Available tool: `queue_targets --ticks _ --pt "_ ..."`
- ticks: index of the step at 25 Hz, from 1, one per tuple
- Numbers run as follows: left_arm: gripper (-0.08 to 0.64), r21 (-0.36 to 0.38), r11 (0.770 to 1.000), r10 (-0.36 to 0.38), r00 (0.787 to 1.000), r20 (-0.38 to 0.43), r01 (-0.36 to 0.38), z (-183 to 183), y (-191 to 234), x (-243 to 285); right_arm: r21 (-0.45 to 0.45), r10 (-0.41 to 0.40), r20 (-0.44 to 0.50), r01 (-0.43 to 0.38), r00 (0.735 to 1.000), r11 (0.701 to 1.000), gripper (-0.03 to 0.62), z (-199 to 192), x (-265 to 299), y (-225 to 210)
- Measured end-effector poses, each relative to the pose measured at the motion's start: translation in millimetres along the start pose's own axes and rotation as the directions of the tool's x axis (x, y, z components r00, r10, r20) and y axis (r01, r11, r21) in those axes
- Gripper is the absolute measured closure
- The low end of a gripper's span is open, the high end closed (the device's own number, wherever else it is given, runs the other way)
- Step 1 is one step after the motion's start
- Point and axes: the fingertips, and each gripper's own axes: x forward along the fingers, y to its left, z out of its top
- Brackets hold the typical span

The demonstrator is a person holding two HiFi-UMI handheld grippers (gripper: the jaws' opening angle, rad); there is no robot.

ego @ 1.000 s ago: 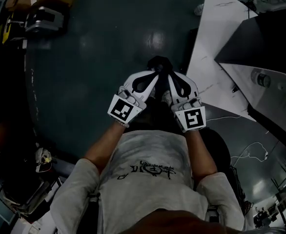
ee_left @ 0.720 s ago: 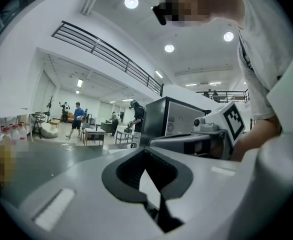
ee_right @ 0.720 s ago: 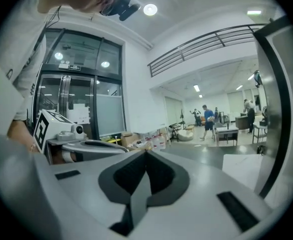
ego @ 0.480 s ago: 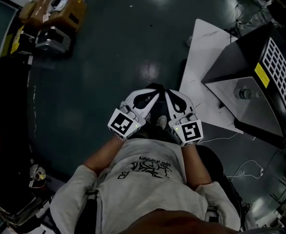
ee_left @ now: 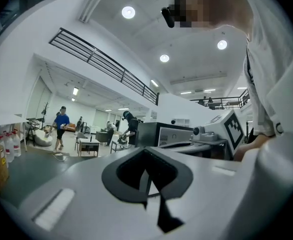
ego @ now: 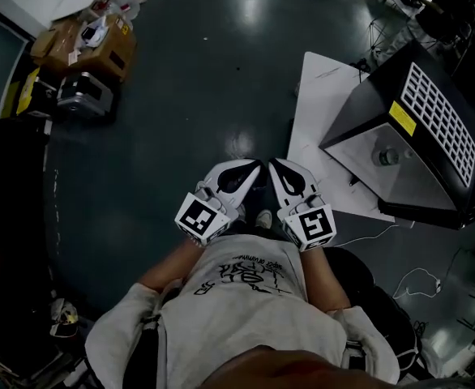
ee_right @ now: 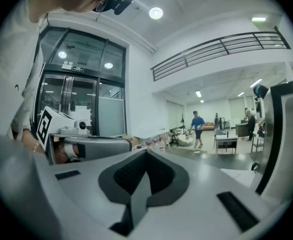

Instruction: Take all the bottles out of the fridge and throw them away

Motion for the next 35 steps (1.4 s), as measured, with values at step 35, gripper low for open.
queue_targets --ticks 35 --pt "0.552 -0.001 0.883 -0.469 0.882 -0.047 0.47 1.5 -229.4 160.2 0.061 -0.502 -0.014 0.501 0.865 0.863 0.584 -20.6 -255.2 -131.0"
